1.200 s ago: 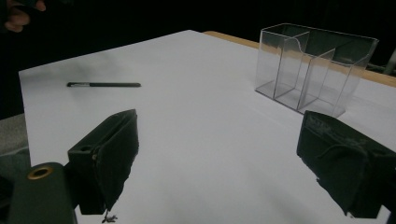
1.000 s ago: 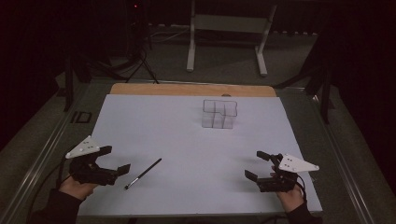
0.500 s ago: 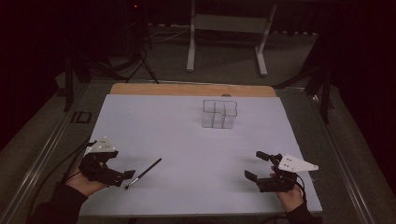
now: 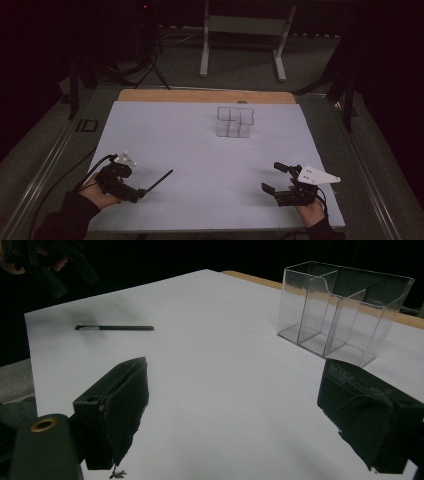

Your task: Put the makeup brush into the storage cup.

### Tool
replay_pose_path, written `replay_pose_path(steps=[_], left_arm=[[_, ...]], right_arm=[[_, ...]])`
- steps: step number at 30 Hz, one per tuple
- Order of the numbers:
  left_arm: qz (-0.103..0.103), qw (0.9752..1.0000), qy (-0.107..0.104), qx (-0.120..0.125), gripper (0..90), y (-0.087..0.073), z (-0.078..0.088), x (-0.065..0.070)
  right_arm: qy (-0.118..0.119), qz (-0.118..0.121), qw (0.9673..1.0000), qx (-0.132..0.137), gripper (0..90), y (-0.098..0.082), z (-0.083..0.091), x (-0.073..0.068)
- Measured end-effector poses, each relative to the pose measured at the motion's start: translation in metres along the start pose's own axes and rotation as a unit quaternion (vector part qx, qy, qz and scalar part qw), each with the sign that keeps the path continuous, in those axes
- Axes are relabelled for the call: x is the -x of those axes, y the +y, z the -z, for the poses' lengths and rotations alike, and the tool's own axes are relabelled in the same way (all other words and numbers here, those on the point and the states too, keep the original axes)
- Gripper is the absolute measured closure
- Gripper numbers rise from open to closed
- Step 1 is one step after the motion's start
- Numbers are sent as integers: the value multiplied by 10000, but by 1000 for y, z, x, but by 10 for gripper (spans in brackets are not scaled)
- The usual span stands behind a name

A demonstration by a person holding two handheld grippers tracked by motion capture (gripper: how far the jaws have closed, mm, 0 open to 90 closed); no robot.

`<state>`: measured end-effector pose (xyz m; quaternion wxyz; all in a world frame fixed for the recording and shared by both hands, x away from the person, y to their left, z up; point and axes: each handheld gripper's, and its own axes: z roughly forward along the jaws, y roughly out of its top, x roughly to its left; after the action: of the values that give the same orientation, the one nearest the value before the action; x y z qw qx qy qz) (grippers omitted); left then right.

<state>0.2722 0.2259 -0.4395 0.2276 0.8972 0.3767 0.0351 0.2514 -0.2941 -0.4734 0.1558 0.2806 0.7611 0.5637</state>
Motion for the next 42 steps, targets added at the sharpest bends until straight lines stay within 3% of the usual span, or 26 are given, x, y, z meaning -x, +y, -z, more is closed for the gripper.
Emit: replay_pose_path(steps=[7, 13, 21, 34, 42], left_arm=[[14, 9993, -113, -364, 194, 2, -7, -1], [-42, 9982, -23, -599, 272, 3, -13, 2], [4, 9968, -81, -795, 366, 3, -20, 2], [-148, 9931, 207, -1147, 567, 2, -38, 3], [-204, 9907, 154, -1337, 664, 2, -48, 2]], right_arm=[[2, -6, 10000, 1, 130, 0, 0, 0], [13, 16, 10000, 10, 132, 0, 0, 0], [-5, 3, 10000, 37, 133, 0, 1, 0], [32, 1, 10000, 38, 134, 0, 1, 0], [31, 10, 10000, 32, 135, 0, 0, 0]])
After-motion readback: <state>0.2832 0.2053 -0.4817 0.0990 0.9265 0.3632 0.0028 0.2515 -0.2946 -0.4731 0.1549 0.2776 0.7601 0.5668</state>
